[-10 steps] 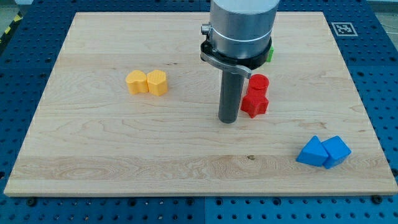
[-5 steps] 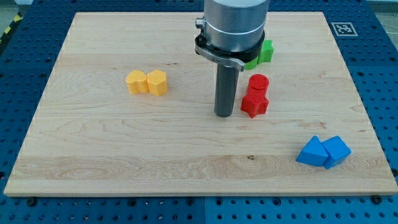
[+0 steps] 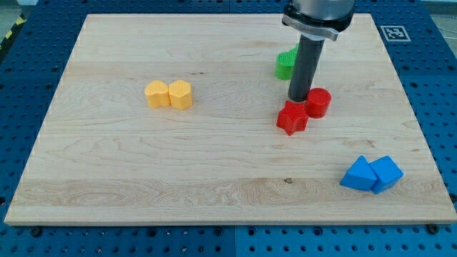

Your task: Move the red circle to the top right of the red star

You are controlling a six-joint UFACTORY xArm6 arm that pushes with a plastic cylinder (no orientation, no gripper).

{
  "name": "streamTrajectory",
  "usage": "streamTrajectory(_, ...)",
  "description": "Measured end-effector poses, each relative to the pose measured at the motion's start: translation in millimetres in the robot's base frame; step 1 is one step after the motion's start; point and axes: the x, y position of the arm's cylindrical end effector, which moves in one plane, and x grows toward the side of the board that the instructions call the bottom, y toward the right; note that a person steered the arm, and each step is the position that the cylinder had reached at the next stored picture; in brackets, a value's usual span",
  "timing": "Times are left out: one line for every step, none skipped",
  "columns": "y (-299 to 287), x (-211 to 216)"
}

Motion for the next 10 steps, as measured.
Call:
streamTrajectory(0, -4)
streamTrajectory(9, -11)
streamTrajectory(39, -19)
streamTrajectory(73, -14)
streamTrajectory(79, -1)
streamTrajectory(54, 0)
streamTrajectory(48, 11)
streamTrajectory(43, 13)
streamTrajectory(56, -27)
streamTrajectory(52, -60)
